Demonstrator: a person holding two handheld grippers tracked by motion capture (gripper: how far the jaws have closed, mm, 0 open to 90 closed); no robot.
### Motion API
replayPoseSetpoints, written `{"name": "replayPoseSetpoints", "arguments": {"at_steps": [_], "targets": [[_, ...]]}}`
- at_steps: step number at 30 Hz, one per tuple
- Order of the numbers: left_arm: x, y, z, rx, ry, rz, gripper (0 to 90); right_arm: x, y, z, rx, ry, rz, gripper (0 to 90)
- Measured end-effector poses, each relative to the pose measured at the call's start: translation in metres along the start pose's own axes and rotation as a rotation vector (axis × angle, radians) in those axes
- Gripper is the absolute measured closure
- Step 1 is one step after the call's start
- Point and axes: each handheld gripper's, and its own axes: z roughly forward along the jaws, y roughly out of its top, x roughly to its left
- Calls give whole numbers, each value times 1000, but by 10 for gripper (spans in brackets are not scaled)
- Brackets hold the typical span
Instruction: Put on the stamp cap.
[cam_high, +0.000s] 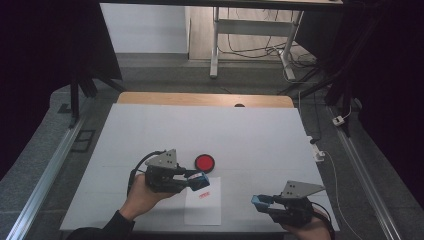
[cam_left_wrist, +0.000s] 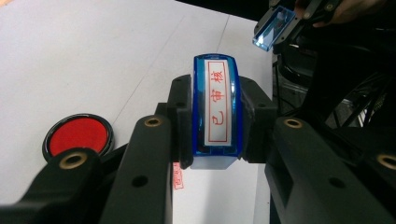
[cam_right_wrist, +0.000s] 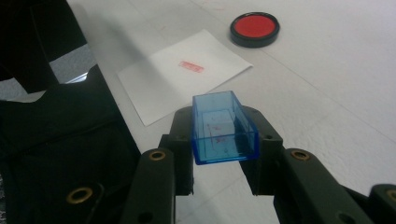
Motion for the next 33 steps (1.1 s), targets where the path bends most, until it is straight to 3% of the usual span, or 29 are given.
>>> {"name": "replayPoseSetpoints", "arguments": {"at_steps": [5,11,33], "targets": [[0,0,0,-3,-8,5,697,4,5,8,5,19,-26,682],[0,0,-1,-8,-11,13,697,3,10,18,9,86,-16,684],[0,4,-10,-24,-13,47,697,5,28,50,-3,156,-105,685]]}}
